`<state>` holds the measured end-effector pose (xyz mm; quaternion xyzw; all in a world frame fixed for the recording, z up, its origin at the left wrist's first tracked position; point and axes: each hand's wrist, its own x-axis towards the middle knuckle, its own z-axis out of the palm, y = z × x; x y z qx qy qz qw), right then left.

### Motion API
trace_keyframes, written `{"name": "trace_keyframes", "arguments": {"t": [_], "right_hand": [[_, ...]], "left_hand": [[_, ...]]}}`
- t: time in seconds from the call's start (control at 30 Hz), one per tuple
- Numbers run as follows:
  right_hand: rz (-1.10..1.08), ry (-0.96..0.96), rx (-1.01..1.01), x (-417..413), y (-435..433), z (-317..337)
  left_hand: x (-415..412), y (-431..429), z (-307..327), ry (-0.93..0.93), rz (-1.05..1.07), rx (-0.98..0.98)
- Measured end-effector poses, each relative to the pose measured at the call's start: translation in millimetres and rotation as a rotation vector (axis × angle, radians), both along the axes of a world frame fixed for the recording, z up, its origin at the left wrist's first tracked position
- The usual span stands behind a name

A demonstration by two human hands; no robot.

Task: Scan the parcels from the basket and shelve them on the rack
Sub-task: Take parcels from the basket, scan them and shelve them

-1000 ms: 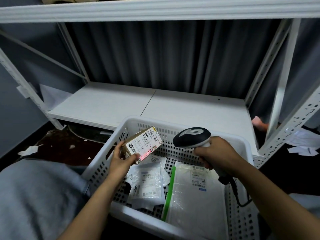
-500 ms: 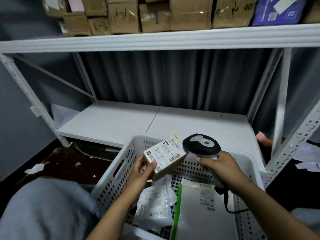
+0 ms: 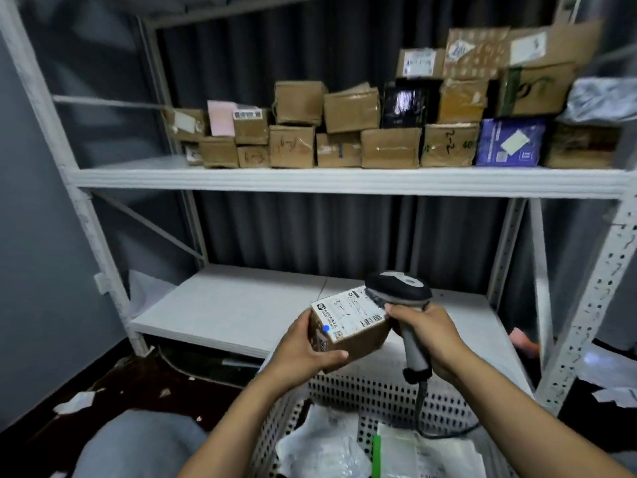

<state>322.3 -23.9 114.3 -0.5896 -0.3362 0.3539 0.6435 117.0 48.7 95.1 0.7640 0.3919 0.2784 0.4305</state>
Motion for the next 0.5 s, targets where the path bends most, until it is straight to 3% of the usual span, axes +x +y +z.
{"name": "trace_keyframes", "arguments": {"t": [0.5], "right_hand": [[0.021,-0.391,0.024,-64,94,168]], "left_hand": [[-76,86,154,-0.214,0.509,0.247]]}}
